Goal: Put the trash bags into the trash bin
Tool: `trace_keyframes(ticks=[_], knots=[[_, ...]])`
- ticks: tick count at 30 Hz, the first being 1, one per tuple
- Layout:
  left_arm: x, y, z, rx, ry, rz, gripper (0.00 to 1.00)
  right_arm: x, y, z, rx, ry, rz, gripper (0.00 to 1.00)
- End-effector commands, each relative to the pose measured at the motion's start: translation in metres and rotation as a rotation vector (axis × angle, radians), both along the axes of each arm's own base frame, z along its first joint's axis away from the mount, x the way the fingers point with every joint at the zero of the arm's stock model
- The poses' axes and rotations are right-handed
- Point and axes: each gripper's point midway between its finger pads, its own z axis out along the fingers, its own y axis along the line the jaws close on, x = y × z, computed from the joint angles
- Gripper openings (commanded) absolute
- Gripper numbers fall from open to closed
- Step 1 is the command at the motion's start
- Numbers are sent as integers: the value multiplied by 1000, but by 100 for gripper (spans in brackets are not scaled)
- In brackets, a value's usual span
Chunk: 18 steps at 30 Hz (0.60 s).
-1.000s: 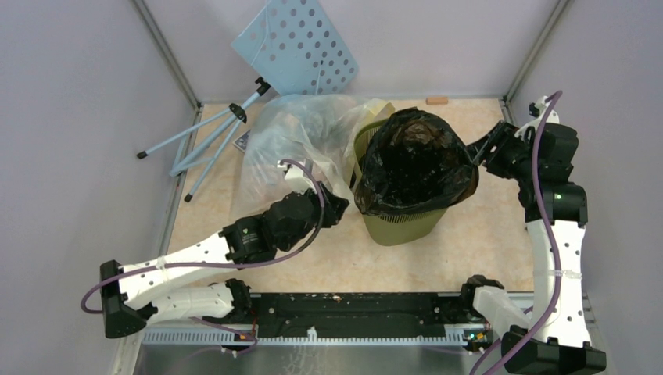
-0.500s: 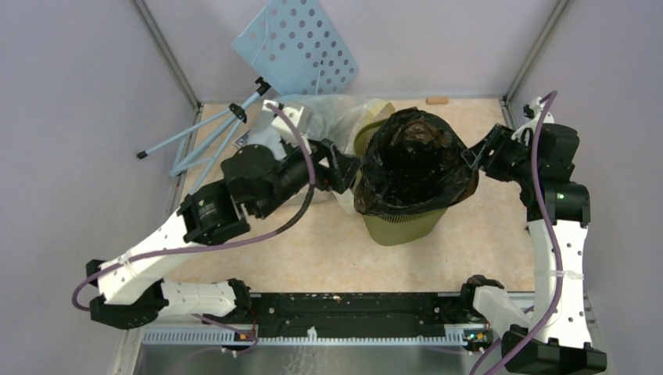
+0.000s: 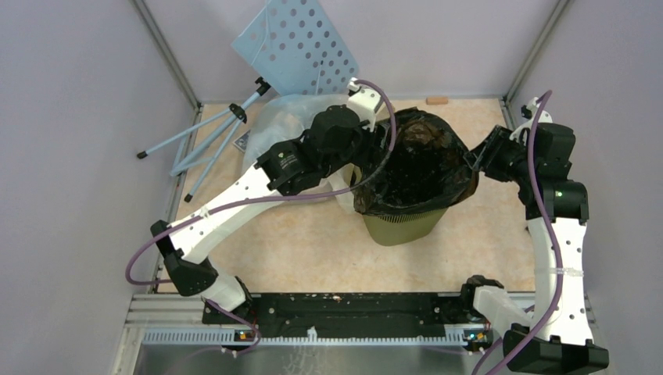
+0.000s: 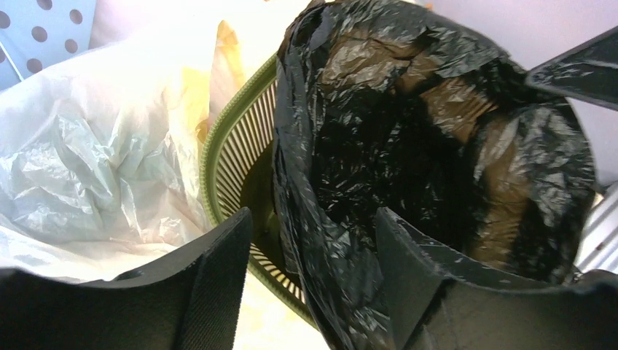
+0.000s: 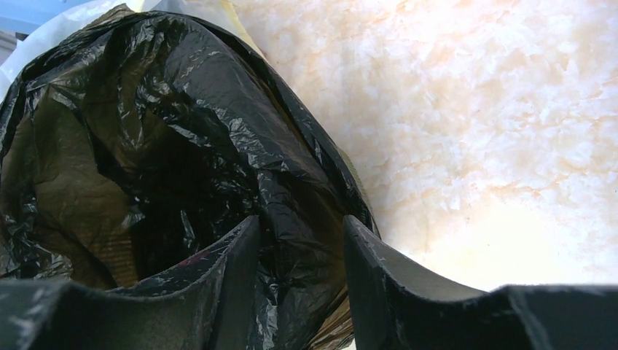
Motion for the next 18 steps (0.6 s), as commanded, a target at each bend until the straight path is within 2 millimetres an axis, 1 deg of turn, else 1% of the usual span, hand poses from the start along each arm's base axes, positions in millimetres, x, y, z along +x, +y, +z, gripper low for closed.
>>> trace_keyframes(ticks=[1,5,7,10,12,14,15,18], knots=[[6,6,26,-38,-41,-8,59,2,0,6,-33,-32,7,45],[17,12,20,-40,-21,14,49,3,1,3,-38,-23,12,44],[21,14,17,-48,-7,15,37,3,2,2,-40,-19,15,44],[29,21,13,-52,10,29,22,3,4,1,-40,-16,23,42],[33,25,9,-65,27,22,15,4,5,1,-40,-14,28,41],[36,29,7,-84,39,18,3,4,6,1,-39,-13,31,39],[38,31,4,-90,46,20,0,4,7,1,-37,-12,34,38],[44,40,0,-108,60,27,0,4,9,3,-34,-18,41,36]])
